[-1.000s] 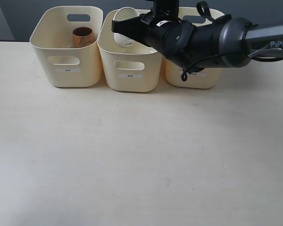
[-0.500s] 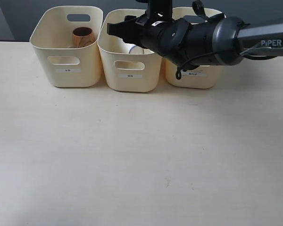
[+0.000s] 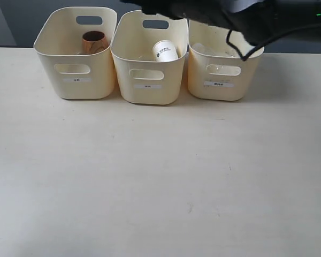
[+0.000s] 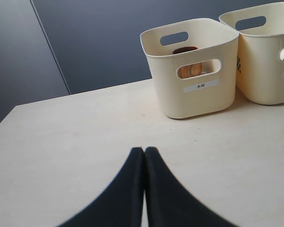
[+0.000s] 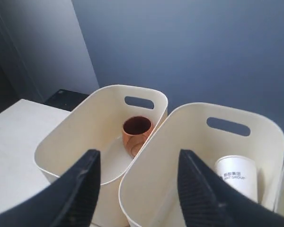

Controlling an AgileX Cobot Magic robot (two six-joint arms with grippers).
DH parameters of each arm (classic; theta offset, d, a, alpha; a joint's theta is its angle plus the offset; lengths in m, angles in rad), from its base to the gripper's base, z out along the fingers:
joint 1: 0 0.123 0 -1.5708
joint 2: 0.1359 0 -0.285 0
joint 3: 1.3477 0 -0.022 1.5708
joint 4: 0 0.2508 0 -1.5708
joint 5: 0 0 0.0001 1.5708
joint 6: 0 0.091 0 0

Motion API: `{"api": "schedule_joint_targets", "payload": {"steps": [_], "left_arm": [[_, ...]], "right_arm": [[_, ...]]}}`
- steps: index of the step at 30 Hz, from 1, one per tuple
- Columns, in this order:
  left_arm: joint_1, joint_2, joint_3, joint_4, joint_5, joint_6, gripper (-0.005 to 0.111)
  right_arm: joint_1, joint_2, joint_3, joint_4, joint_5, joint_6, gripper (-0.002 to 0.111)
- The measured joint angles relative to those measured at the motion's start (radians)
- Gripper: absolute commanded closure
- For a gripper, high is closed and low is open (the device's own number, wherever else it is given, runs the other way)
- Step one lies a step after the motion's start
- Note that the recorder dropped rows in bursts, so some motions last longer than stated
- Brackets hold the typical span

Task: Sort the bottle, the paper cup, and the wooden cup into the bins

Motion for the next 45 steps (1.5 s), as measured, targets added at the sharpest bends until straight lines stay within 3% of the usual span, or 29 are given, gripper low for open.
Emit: {"api": "schedule_joint_targets", "payload": {"steps": [14, 20, 24, 27, 34, 45], "left_arm": [[0.000, 0.000, 0.000, 0.000, 0.000, 0.000, 0.107], [0.000, 0.000, 0.000, 0.000, 0.000, 0.000, 0.107], [0.000, 0.000, 0.000, 0.000, 0.000, 0.000, 0.107], [0.000, 0.000, 0.000, 0.000, 0.000, 0.000, 0.107], [0.000, 0.000, 0.000, 0.000, 0.000, 0.000, 0.107], [0.000, 0.000, 0.000, 0.000, 0.000, 0.000, 0.107]], "right_arm": [[-0.002, -0.492, 0.412, 0.055, -0.130, -0.144, 0.060], [-0.002, -0.682, 0.582, 0.401, -0.384, -0.415, 0.060], [-0.002, -0.779, 0.607, 0.648, -0.610, -0.492, 0.060], [-0.002, -0.830, 0.609, 0.783, -0.681, -0.590, 0.060], [-0.002, -0.890, 0.690, 0.851, -0.583, -0.719, 0.060], [-0.002, -0.939, 0.856, 0.853, -0.480, -0.646, 0.060]]}}
